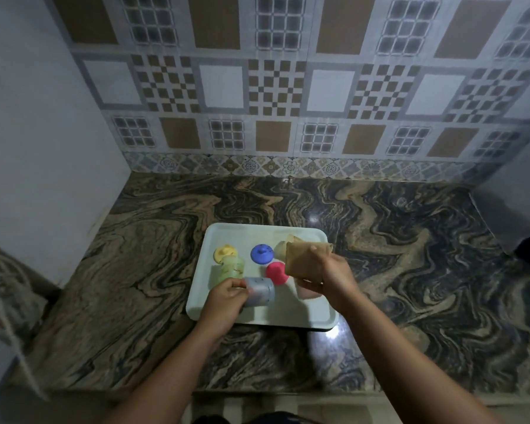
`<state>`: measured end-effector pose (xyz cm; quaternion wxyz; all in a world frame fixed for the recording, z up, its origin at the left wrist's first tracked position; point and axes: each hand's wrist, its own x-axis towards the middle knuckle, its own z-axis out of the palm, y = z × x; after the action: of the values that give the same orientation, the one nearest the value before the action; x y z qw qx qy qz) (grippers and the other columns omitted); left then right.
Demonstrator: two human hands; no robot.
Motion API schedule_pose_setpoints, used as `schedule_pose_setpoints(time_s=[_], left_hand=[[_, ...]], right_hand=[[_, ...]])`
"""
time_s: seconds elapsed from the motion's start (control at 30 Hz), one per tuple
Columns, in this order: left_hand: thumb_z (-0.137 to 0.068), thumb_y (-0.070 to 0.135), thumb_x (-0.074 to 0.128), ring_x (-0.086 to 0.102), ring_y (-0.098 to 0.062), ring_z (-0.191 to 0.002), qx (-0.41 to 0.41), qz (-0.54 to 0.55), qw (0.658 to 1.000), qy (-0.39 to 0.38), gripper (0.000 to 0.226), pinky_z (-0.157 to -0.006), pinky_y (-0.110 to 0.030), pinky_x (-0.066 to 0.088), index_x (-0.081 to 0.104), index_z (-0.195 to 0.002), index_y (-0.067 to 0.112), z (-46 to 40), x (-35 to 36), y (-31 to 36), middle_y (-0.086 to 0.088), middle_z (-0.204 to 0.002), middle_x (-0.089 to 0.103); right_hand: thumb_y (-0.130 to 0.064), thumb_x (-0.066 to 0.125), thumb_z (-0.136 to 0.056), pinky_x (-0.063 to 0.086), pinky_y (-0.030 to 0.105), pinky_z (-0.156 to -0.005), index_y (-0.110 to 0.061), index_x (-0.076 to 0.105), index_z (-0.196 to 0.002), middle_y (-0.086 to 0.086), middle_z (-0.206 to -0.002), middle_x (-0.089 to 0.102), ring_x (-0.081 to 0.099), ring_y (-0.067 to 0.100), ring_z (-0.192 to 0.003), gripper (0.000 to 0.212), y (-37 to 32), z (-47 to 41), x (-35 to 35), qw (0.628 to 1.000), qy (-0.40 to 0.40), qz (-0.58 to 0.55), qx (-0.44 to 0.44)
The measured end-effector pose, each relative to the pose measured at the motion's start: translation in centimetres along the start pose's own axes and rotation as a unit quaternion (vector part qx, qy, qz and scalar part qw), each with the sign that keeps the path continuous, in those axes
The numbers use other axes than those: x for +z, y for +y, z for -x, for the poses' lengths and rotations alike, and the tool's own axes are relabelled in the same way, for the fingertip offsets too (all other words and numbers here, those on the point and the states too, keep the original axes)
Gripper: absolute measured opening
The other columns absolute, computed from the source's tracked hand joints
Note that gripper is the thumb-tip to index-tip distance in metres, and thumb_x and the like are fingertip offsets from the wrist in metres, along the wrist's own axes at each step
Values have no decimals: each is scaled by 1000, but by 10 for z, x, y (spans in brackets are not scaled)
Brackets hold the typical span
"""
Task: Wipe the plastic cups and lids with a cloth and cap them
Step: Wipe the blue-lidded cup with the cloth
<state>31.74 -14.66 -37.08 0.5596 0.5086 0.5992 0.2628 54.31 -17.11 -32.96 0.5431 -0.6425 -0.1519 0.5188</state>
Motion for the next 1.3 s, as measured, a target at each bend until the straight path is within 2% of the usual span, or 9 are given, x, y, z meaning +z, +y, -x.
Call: schedule_pose_setpoints(time_s=[0.2,0.3,0.53,0.67,0.77,0.9,1.0,1.2,1.3], left_hand=[[-93,14,70,70,-12,-94,36,57,997,27,10,-76,-22,52,72,-97,22,-5,-34,18,2,-98,77],[-94,14,68,70,-7,-92,54,77,995,26,11,-81,-23,53,72,-97,24,-8,-48,34,7,-96,76],[-97,7,63,74,-5,-86,104,91,990,-19,15,-77,-19,54,71,-103,18,-14,-87,60,1,-95,79],[-93,0,65,76,-15,-91,145,84,983,-78,16,-87,-29,59,73,-101,12,-17,-105,71,-6,-95,80],[-92,0,68,76,-16,-93,194,56,974,-105,19,-85,-26,59,75,-96,17,-19,-118,75,-5,-94,80],[-92,4,68,73,0,-91,217,6,969,-116,21,-78,-14,54,74,-96,25,-22,-135,70,11,-88,79],[-96,7,65,70,4,-90,197,19,977,-75,17,-75,-10,50,73,-103,19,-25,-150,59,11,-91,77],[-99,21,61,65,-8,-99,138,24,990,-13,12,-85,-28,52,65,-101,32,-38,-178,46,8,-104,70],[-99,20,62,71,-16,-100,102,85,989,-58,13,-92,-34,55,71,-106,24,-41,-179,47,-1,-105,76]], right_hand=[[-27,54,-110,59,49,-100,-28,76,-116,-2,-112,78,72,24,-115,24,17,9,51,949,-82,202,-226],[-26,50,-109,44,29,-119,-33,60,-149,-9,-151,61,52,6,-145,42,34,16,71,866,-163,301,-364],[-65,43,-105,33,50,-122,-23,53,-154,3,-168,41,32,20,-159,65,54,37,100,694,-74,473,-537],[-47,44,-109,35,48,-122,-25,58,-138,-6,-158,53,44,16,-151,39,41,40,125,720,-23,425,-548],[-40,52,-107,53,32,-88,-29,65,-113,-20,-112,72,68,3,-105,18,29,46,153,814,-16,281,-508],[-44,55,-105,60,47,-76,-19,70,-92,0,-90,72,67,16,-83,32,7,39,182,982,-42,107,-152],[-43,51,-109,65,46,-69,-9,72,-115,17,-102,77,76,33,-84,41,14,32,186,993,-67,-65,67],[-51,51,-108,62,39,-82,-12,78,-106,10,-95,80,75,21,-94,47,31,43,203,986,45,30,-161],[-63,50,-101,51,33,-111,-15,67,-140,-1,-135,69,61,6,-129,64,50,58,217,921,-41,173,-348]])
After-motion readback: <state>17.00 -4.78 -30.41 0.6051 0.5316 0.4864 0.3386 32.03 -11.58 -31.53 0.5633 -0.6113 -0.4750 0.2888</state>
